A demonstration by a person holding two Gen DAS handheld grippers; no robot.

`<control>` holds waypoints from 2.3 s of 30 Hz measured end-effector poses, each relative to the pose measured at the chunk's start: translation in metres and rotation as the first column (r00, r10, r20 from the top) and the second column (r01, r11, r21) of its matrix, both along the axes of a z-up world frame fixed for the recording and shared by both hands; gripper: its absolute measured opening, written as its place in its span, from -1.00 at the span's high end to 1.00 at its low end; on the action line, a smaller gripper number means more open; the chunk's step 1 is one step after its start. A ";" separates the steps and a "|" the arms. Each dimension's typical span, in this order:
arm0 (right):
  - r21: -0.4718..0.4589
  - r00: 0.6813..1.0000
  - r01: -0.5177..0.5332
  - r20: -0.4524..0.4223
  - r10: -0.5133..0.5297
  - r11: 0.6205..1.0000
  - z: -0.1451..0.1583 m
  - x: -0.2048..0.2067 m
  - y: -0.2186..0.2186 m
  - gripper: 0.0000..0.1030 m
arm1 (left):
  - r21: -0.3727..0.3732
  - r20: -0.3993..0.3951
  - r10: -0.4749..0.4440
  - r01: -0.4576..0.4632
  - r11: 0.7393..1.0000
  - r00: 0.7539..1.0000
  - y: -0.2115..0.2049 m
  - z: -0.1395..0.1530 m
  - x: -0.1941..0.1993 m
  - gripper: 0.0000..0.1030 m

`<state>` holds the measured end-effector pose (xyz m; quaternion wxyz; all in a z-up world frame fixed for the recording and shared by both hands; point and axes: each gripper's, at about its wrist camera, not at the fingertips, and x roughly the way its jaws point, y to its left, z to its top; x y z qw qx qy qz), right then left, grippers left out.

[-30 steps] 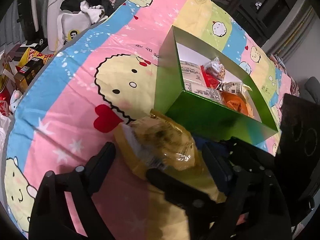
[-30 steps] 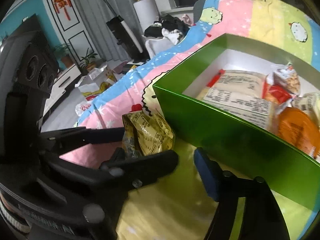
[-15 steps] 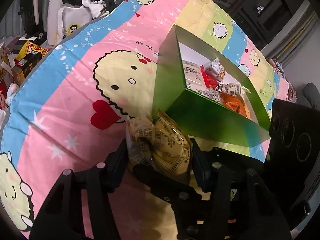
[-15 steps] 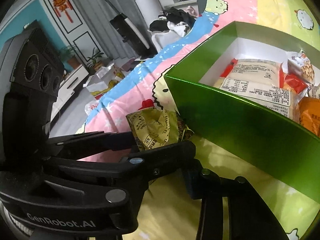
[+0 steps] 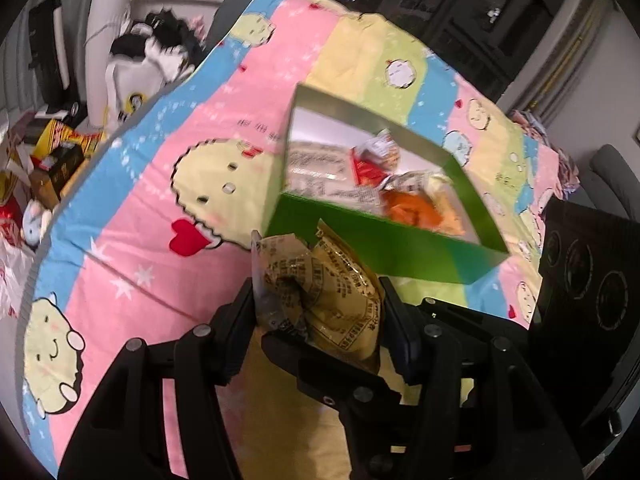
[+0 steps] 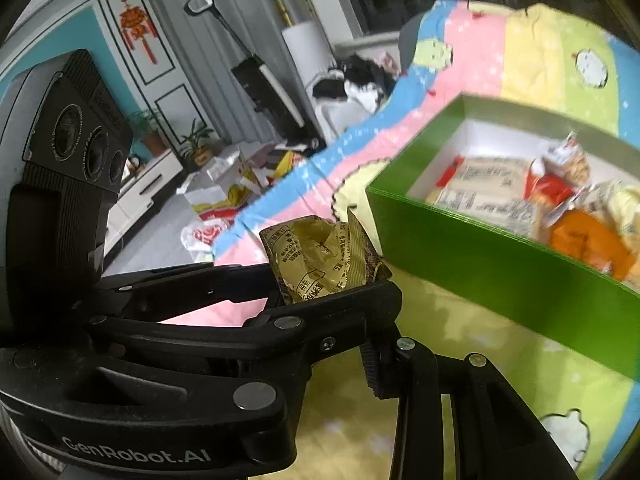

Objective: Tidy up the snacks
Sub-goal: 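Carry the gold foil bag over the green box with the left gripper, then open the left gripper to drop the gold foil bag into the box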

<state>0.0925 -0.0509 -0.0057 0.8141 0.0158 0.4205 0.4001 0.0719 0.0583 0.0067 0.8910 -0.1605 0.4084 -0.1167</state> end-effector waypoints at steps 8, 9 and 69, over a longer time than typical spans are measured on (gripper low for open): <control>0.031 0.993 0.070 0.095 -0.072 0.997 0.034 -0.001 -0.028 0.27 | 0.022 0.086 -0.067 0.066 0.998 0.994 -0.027 0.035 0.009 -0.11; 0.032 0.991 0.080 0.104 -0.083 0.996 0.037 0.001 -0.032 0.27 | 0.026 0.099 -0.081 0.079 0.997 0.992 -0.032 0.039 0.014 -0.11; -0.309 0.880 0.475 0.143 -0.453 0.824 0.118 0.059 -0.131 -0.68 | 0.305 0.037 0.056 -0.065 0.950 0.998 -0.062 0.128 0.065 -0.99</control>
